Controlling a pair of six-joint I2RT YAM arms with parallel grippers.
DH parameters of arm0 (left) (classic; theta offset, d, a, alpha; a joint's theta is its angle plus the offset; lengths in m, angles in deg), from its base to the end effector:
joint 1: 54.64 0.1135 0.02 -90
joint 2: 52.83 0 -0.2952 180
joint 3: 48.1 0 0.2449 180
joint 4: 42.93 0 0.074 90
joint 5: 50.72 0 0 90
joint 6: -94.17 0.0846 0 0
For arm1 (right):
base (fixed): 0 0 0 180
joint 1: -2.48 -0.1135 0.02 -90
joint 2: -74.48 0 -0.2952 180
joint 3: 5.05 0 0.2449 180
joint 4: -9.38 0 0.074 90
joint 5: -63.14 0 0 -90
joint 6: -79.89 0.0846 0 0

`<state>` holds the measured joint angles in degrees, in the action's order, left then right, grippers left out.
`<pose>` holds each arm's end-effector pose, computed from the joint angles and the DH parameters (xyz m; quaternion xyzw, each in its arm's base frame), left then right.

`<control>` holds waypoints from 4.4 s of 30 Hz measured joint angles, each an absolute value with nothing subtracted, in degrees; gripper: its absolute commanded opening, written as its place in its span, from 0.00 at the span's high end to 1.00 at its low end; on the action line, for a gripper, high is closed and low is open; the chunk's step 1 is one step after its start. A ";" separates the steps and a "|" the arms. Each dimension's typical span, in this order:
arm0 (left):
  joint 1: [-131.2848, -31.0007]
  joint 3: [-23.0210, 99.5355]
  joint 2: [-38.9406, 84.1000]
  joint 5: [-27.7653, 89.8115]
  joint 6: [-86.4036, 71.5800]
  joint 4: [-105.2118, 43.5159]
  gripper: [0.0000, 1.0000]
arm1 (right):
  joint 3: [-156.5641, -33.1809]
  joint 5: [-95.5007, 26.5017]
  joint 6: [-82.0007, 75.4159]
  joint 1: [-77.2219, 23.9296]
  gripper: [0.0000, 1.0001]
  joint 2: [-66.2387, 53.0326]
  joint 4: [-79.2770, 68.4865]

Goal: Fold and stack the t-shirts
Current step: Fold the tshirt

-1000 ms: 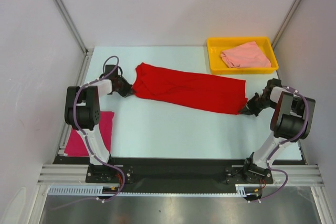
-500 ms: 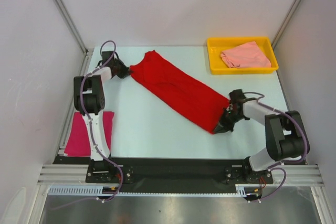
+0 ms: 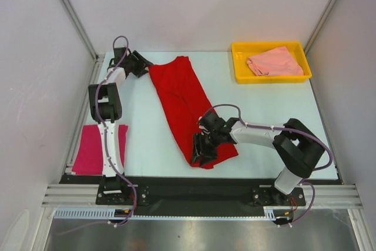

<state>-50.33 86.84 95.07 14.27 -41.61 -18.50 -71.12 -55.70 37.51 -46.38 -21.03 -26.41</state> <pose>0.6294 0.0116 0.1240 -0.2836 0.8335 -0.3347 0.3359 0.1822 0.2706 0.1525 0.0636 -0.9453 -0.3169 0.0431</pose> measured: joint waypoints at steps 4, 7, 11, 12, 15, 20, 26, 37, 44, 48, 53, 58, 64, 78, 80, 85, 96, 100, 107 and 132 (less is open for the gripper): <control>-50.35 73.53 83.35 18.99 -36.91 -15.97 0.21 | -71.60 -54.52 35.85 -47.36 0.23 -15.50 -32.53; -50.85 61.35 70.50 23.75 -32.43 -12.19 0.23 | -70.53 -53.19 33.75 -43.47 0.20 -5.70 -38.47; -53.93 47.76 51.35 28.48 -27.82 -8.84 0.28 | -68.36 -53.14 30.08 -30.08 0.17 5.51 -42.78; -55.46 43.60 45.96 29.00 -27.32 -9.32 0.30 | -67.92 -53.16 28.94 -26.32 0.17 6.69 -43.45; -61.21 29.31 29.74 28.04 -28.04 -11.31 0.33 | -66.96 -52.75 25.84 -17.81 0.21 6.51 -45.27; -71.57 4.63 10.59 24.50 -35.69 -10.99 0.36 | -66.09 -53.19 22.32 -12.68 0.28 1.46 -44.83; -76.64 -13.16 2.55 22.82 -46.55 -12.25 0.33 | -65.80 -53.19 18.49 -10.95 0.33 -7.98 -41.33; -87.81 -18.08 4.67 23.21 -57.48 -22.96 0.38 | -62.44 -53.38 12.18 -10.43 0.62 -13.86 -38.95; -94.70 -18.80 5.13 27.12 -64.36 -24.21 0.34 | -61.35 -56.00 12.29 -14.86 0.85 -15.26 -36.09; -95.26 -18.75 3.90 28.85 -65.50 -23.16 0.31 | -57.50 -56.31 15.37 -18.67 0.88 -11.58 -33.18; -98.24 -18.82 4.80 30.09 -67.03 -24.41 0.32 | -54.55 -55.74 18.19 -20.20 0.77 -4.50 -33.20; -102.98 -17.66 7.79 30.25 -71.51 -25.19 0.35 | -54.53 -54.78 18.82 -18.93 0.62 -3.19 -33.51; -108.01 -18.43 5.65 31.97 -79.16 -22.09 0.38 | -54.37 -54.15 19.26 -18.40 0.59 -3.69 -33.88; -112.36 -19.61 9.61 32.19 -87.99 -20.60 0.47 | -54.40 -55.94 19.65 -17.27 0.52 -6.88 -33.36; -112.36 -20.59 8.06 32.91 -88.91 -20.38 0.47 | -54.40 -56.33 19.69 -17.25 0.52 -7.06 -33.22; -112.36 -21.99 6.05 33.66 -90.53 -20.60 0.47 | -54.40 -57.32 19.69 -17.27 0.53 -7.50 -32.96; -112.44 -22.84 5.72 33.55 -91.88 -22.66 0.76 | -54.05 -57.75 19.69 -17.29 0.59 -7.69 -32.48; -112.51 -22.89 4.43 34.05 -91.53 -22.98 0.93 | -53.85 -57.75 19.76 -17.29 0.67 -7.91 -32.26; -112.58 -22.86 0.41 38.31 -90.72 -21.30 1.00 | -52.95 -57.45 20.02 -18.82 1.00 -8.48 -30.38; -81.21 -5.31 5.35 33.37 -70.29 -10.94 0.98 | -90.52 -59.92 16.85 -18.78 1.00 -24.52 -39.65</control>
